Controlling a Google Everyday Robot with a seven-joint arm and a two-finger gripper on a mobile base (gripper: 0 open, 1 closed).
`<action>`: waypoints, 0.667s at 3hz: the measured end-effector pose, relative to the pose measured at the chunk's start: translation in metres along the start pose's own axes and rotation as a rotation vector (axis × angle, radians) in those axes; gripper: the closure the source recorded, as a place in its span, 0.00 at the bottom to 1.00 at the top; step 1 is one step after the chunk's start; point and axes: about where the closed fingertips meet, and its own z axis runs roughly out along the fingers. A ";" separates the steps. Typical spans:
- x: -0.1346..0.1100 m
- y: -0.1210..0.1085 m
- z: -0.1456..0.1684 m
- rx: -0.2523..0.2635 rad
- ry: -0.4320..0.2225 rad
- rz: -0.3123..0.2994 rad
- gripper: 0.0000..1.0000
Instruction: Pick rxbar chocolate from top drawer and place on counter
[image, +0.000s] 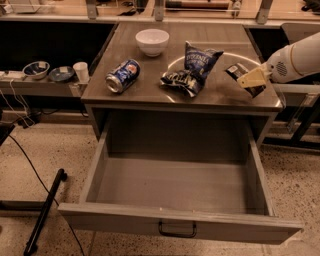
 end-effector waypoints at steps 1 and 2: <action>0.000 0.000 0.000 0.000 0.000 0.000 0.19; 0.000 0.000 0.000 0.000 0.000 0.000 0.00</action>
Offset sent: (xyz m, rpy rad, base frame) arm 0.0000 0.0000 0.0000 0.0000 0.0000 0.0000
